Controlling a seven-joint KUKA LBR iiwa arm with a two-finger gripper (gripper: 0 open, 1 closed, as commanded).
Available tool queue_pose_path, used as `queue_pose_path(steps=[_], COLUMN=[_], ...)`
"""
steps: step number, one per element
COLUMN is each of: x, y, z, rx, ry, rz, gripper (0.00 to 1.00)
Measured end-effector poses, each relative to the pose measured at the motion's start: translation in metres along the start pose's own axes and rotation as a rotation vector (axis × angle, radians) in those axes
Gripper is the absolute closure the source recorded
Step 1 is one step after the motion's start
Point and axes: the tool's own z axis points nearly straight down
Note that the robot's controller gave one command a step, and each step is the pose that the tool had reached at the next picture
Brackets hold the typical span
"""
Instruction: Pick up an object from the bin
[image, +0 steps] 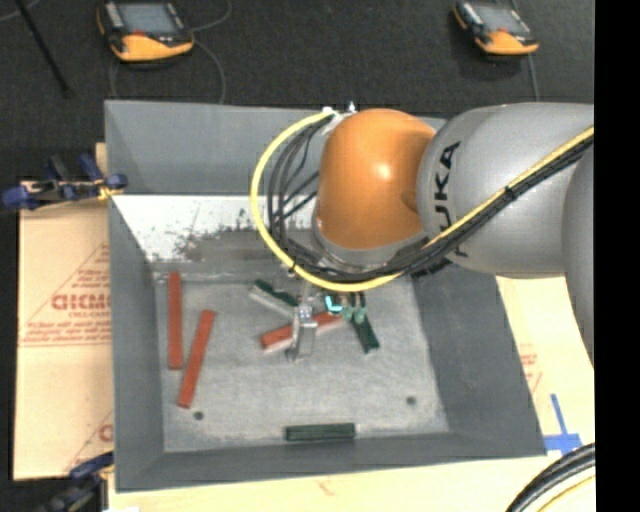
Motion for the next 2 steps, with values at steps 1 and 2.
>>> queue_pose_path(steps=[1, 2], x=[-0.0345, -0.0362], y=[-0.0394, -0.0371], z=[0.1352, 0.1288], rx=[0.000, -0.003], ry=[-0.018, -0.022], rz=[-0.088, -0.085], gripper=[0.00, 1.00])
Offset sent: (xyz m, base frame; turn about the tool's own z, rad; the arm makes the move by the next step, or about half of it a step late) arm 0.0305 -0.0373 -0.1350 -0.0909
